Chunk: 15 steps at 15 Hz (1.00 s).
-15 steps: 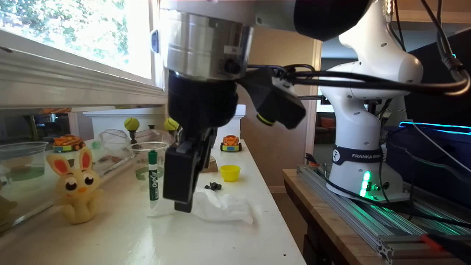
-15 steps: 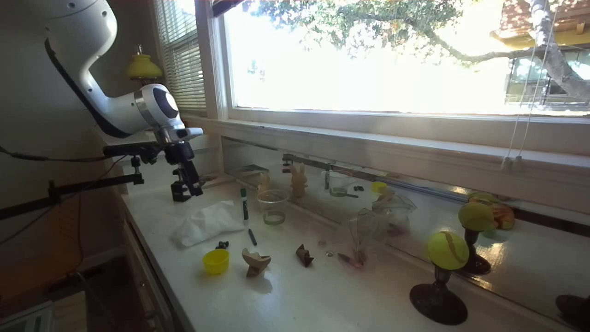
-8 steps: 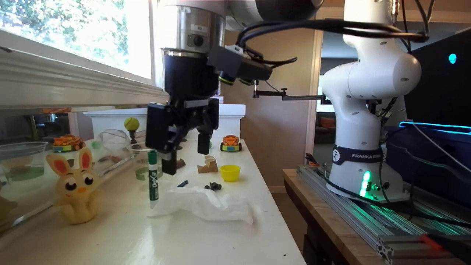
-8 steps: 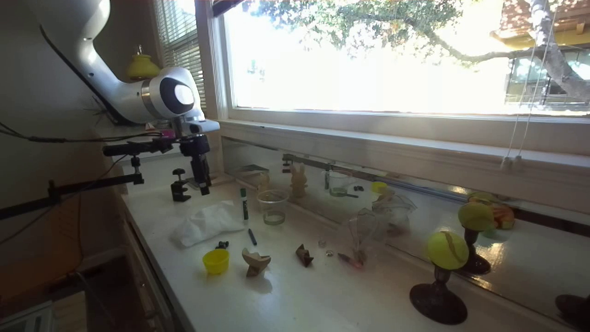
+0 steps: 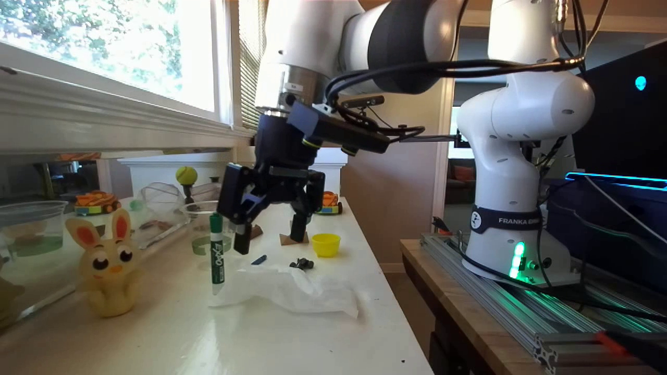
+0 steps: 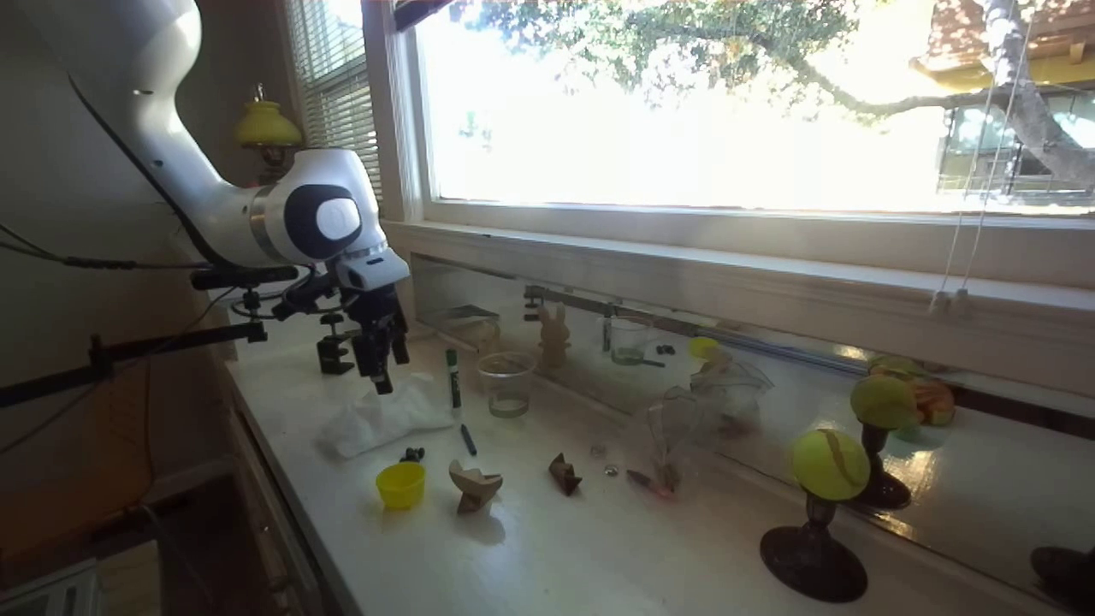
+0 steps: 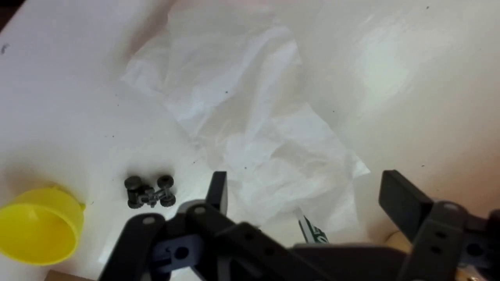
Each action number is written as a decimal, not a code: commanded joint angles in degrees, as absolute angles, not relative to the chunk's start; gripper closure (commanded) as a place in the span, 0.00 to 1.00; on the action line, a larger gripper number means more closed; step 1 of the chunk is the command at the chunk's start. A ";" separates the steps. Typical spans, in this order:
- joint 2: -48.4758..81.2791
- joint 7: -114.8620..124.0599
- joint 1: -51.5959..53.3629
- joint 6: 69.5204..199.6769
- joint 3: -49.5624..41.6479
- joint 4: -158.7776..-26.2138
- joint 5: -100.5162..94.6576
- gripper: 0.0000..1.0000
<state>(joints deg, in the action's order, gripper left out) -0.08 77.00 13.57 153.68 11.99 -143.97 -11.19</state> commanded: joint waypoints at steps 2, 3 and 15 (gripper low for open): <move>-2.89 82.48 13.35 156.11 12.45 -148.94 -7.79 0.00; -3.08 84.00 13.24 156.18 12.38 -149.45 -8.32 0.00; 1.33 96.63 12.65 164.33 11.43 -151.66 -12.13 0.01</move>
